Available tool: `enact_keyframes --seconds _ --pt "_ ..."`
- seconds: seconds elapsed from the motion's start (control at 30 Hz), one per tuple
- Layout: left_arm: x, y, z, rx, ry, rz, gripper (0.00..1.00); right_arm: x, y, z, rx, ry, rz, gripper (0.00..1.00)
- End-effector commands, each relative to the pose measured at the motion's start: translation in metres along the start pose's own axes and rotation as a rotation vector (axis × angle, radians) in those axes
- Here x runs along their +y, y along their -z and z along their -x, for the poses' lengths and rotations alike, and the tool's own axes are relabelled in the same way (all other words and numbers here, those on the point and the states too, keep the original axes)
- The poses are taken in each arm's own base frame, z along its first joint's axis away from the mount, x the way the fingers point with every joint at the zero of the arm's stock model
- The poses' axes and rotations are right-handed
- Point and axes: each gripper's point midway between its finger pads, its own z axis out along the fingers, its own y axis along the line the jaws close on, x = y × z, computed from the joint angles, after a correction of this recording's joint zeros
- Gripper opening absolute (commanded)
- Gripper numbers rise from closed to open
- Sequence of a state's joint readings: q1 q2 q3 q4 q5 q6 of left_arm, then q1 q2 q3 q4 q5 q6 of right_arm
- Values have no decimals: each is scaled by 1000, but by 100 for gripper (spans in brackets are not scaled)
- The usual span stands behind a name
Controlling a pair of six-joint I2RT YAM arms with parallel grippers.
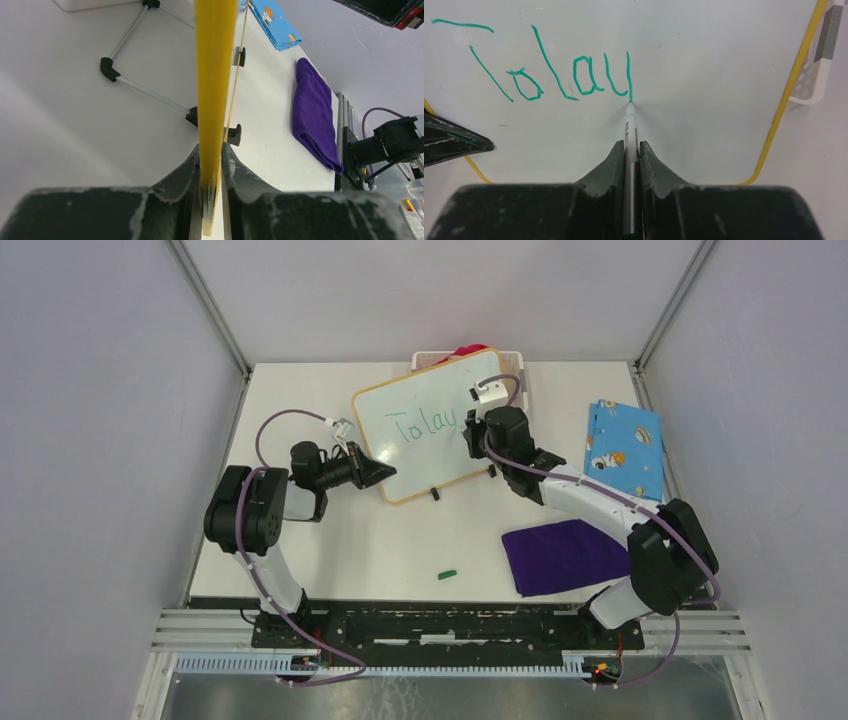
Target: Write a sentence on the whiteboard
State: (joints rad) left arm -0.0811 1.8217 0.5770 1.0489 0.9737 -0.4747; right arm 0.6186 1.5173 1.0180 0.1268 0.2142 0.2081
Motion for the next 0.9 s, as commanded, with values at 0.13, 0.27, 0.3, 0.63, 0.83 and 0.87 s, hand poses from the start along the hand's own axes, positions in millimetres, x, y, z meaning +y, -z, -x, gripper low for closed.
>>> enact_keyframes --seconds 0.13,0.27,0.3,0.63,0.83,0.87 --pt "15 0 -1 -6 19 58 23 13 5 9 -39 -41 65 0" --pt "15 -1 -2 -4 19 56 23 29 4 10 -28 -31 114 0" --pt "15 0 -2 -4 19 57 23 34 4 10 -26 -27 126 0" --pt "15 -1 -2 -4 19 56 23 62 22 42 -95 -51 207 0" --pt "15 -1 -2 -4 20 58 23 59 44 80 -205 -64 212 0" --pt "15 -1 -1 -5 19 58 23 60 45 83 -212 -55 213 0"
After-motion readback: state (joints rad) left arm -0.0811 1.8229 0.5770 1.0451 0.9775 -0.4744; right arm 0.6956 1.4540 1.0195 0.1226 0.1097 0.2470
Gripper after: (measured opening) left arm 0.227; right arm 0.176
